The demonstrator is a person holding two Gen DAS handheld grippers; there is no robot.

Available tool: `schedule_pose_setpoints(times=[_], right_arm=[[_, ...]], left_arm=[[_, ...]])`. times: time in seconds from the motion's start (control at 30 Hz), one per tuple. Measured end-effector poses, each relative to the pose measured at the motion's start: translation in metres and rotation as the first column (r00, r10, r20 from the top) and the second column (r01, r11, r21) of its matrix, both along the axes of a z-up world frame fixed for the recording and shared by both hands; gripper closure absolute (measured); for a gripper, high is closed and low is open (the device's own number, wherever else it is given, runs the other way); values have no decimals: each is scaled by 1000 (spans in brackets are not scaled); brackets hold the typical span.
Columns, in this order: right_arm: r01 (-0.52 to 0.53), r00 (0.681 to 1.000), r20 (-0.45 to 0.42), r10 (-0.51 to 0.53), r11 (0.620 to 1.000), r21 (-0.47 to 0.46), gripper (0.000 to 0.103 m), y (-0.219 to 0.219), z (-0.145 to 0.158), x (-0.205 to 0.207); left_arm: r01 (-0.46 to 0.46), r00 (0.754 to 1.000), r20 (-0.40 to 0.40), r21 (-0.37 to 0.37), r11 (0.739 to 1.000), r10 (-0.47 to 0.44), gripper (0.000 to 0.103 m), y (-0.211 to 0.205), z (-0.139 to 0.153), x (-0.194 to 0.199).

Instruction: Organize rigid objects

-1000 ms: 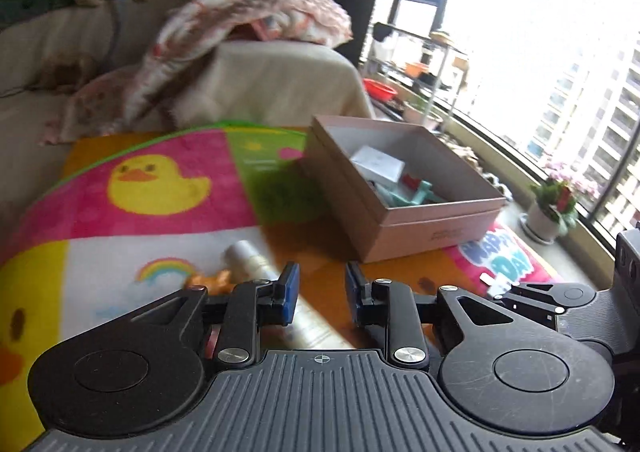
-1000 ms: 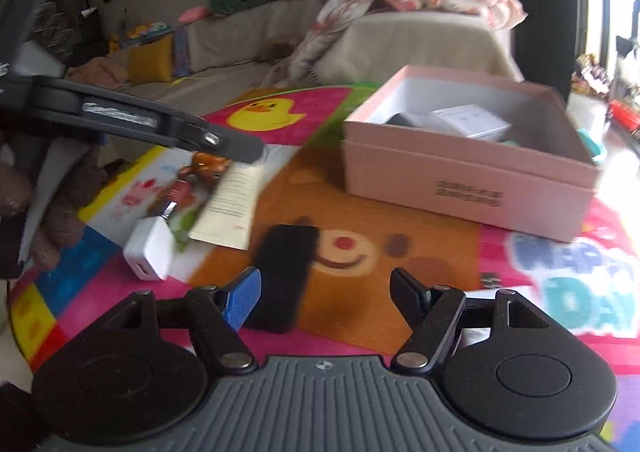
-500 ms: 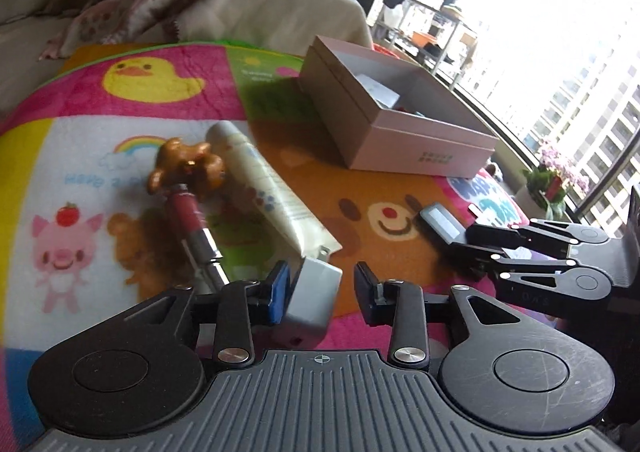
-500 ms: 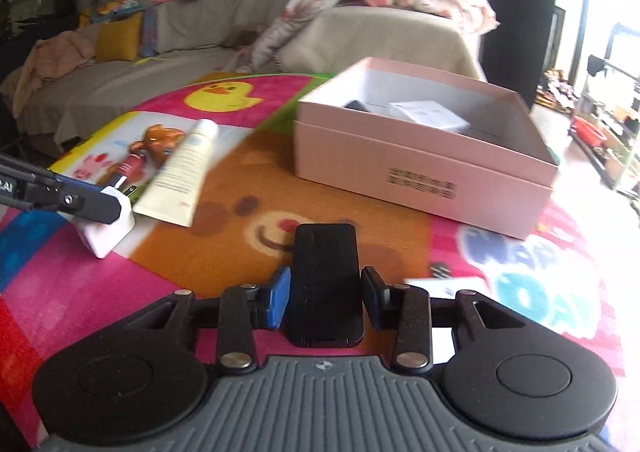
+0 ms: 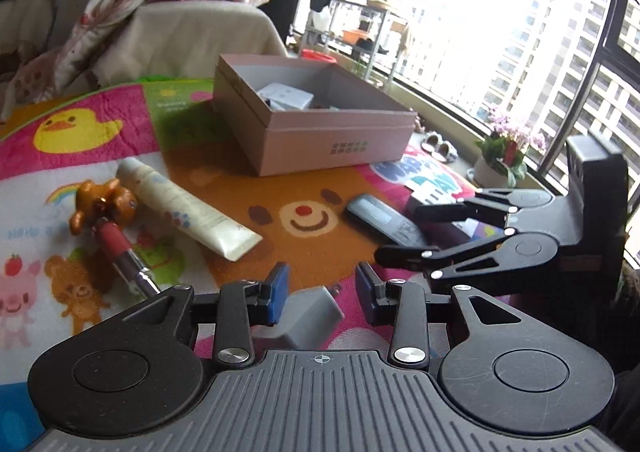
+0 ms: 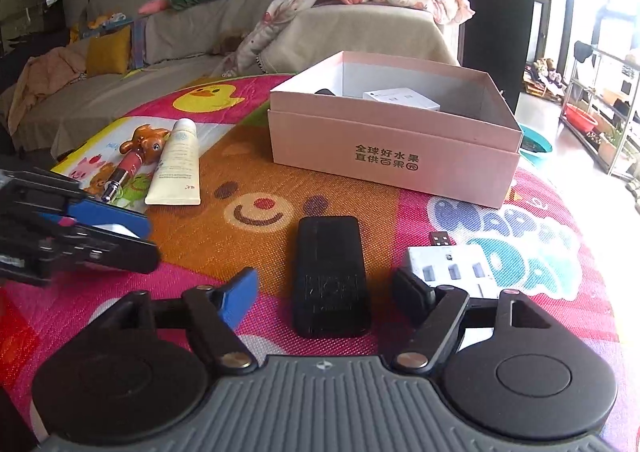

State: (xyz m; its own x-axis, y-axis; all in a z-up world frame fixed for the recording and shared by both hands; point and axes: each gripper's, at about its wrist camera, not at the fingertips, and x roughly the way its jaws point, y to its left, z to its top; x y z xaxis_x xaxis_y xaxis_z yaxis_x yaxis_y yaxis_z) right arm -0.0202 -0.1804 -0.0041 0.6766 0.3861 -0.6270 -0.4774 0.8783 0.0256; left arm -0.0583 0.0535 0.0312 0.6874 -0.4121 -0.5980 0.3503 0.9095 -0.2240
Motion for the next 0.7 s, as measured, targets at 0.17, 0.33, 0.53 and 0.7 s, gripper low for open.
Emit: schedule_pose_setpoints(times=[0.17,0.33,0.53,0.7], right_arm=[[5,1000,3,-5,1000,-5,25,1,-1,-1],[9,1000,2,-9,1000,-5,24,1,0,0],[14,1000,2,-14,1000,-9,23,2,-1,0],[18,1000,1,-18,1000,-11,22,2,-1,0]], left_arm=[[-338,941,5,23,941,338,63,46,4,20],[-514,857,-28,-113,850,515,63,94,-5,47],[-538,842,-111,-241,807,528,63,131,-13,97],[-505,863,-171,-287,814,475,63,108,-32,116]])
